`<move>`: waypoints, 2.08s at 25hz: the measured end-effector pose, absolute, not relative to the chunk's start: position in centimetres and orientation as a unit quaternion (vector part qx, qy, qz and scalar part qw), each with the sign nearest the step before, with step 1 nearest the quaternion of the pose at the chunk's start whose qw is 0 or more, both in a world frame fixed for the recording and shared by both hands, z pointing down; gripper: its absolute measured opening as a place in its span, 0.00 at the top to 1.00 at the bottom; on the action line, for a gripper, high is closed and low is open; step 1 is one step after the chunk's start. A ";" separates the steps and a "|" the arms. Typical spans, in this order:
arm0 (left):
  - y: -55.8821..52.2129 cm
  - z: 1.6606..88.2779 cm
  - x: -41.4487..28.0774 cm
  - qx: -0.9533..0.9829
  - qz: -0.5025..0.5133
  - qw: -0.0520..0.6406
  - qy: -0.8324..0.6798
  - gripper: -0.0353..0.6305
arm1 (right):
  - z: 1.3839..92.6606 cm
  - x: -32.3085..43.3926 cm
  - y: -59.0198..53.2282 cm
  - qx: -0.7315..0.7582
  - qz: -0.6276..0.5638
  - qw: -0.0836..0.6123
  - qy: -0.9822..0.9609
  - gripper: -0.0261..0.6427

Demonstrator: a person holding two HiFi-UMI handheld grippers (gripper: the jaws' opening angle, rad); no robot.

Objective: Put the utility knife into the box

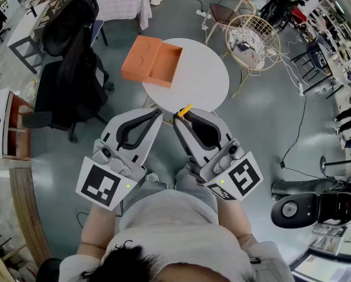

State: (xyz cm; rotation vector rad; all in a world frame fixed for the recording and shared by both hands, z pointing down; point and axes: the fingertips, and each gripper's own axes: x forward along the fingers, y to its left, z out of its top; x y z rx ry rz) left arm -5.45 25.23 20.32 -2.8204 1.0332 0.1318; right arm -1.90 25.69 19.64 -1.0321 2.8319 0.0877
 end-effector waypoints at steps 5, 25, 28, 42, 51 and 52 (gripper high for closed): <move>25.4 20.7 -5.5 -0.937 0.041 0.067 0.340 0.93 | 19.8 -2.1 25.8 -0.345 0.033 0.060 0.936 0.86; 21.3 21.5 -4.5 -0.928 0.048 0.049 0.366 0.93 | 20.4 -1.0 21.9 -0.311 0.008 0.063 0.948 0.86; 19.3 21.8 -4.4 -0.923 0.043 0.048 0.378 0.93 | 20.6 -1.1 19.8 -0.295 0.011 0.060 0.954 0.86; 9.6 21.0 -0.2 -0.895 0.035 0.044 0.442 0.93 | 19.8 2.4 9.9 -0.216 0.010 0.054 0.975 0.86; 5.7 20.5 4.0 -0.879 0.036 0.057 0.472 0.93 | 19.8 7.0 5.7 -0.193 0.011 0.059 0.979 0.86; 5.4 20.5 4.5 -0.878 0.036 0.060 0.474 0.93 | 19.8 7.5 5.4 -0.191 0.010 0.061 0.980 0.86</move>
